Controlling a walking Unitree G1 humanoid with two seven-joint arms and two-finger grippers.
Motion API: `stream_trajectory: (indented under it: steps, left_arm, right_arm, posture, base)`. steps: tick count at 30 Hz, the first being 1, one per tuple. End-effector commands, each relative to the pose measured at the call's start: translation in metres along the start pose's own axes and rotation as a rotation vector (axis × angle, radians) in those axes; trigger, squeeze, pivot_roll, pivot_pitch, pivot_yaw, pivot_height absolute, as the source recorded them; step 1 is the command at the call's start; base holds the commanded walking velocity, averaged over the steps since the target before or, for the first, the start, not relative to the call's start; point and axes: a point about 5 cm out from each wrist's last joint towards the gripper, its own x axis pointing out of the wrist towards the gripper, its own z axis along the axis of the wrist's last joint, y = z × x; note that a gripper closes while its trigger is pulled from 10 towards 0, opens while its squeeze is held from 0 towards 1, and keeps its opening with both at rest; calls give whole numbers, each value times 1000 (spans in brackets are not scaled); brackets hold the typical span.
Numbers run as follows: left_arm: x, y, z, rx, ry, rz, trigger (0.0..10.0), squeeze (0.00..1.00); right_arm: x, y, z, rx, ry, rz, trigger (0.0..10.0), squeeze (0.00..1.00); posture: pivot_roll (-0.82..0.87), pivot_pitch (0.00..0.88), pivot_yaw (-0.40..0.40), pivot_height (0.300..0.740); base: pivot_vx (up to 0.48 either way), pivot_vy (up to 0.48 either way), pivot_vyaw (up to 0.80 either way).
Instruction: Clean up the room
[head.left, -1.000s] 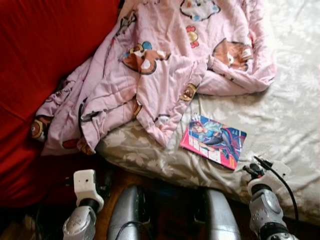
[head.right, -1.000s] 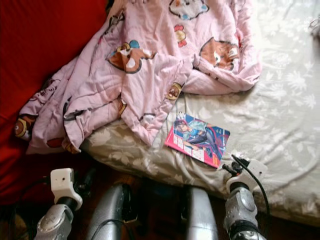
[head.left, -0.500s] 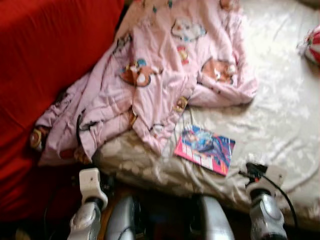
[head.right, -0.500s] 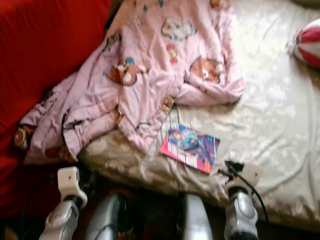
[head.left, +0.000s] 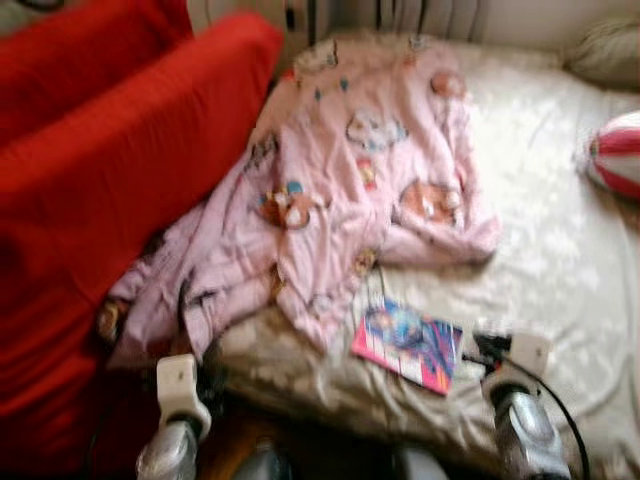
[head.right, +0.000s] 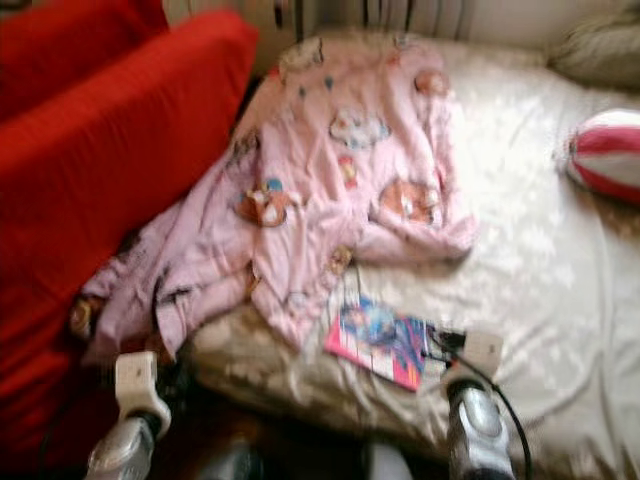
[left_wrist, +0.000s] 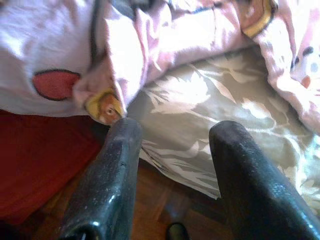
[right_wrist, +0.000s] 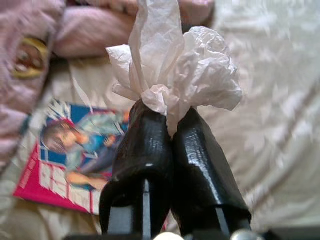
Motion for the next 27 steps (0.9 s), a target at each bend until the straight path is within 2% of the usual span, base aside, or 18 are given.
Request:
stream_trajectory:
  steps: [1, 7, 8, 11, 14, 20, 23, 25, 27]
  left_arm:
    - [-5, 4, -13, -3, 59, 10, 10000, 0]
    - [-10, 3, -32, -16, 157, 16, 10000, 0]
    - [-14, 5, -41, -8, 211, 30, 10000, 0]
    - [-16, 6, -47, -9, 249, 40, 10000, 0]
    - [-18, 4, -53, 11, 307, 34, 10000, 0]
    - [-23, 7, -62, 32, 360, 46, 10000, 0]
    - [-27, 8, -67, 36, 390, 54, 10000, 0]
    - [-28, 10, -69, -3, 391, 83, 10000, 0]
    - [-28, 10, -68, -8, 388, 87, 10000, 0]
  right_arm:
    - [-8, -5, -17, 7, 72, -18, 10000, 0]
    - [-20, -8, -47, -19, 247, -44, 10000, 0]
    - [-29, -10, -62, -37, 321, -60, 10000, 0]
    - [-35, -11, -71, -37, 365, -68, 10000, 0]
    - [-48, -11, -90, -101, 479, -35, 10000, 0]
    - [-51, -10, -95, -89, 505, -59, 10000, 0]
    - [-51, -8, -95, -112, 503, -43, 10000, 0]
    - [-51, -6, -94, -114, 482, -30, 10000, 0]
    - [-53, -6, -97, -140, 491, -23, 10000, 0]
  posture:
    - [1, 76, 3, 740]
    - [0, 53, -1, 740]
    - [6, 48, -1, 740]
    - [8, 51, -1, 740]
    - [28, 76, 13, 740]
    - [7, 82, 22, 740]
    - [4, 90, 23, 740]
    - [11, 93, 23, 740]
    - [20, 96, 27, 740]
  base:
    - [0, 0, 0]
    - [0, 0, 0]
    - [0, 0, 0]
    - [0, 0, 0]
    - [0, 0, 0]
    - [0, 0, 0]
    - [0, 0, 0]
    - [0, 0, 378]
    - [0, 0, 759]
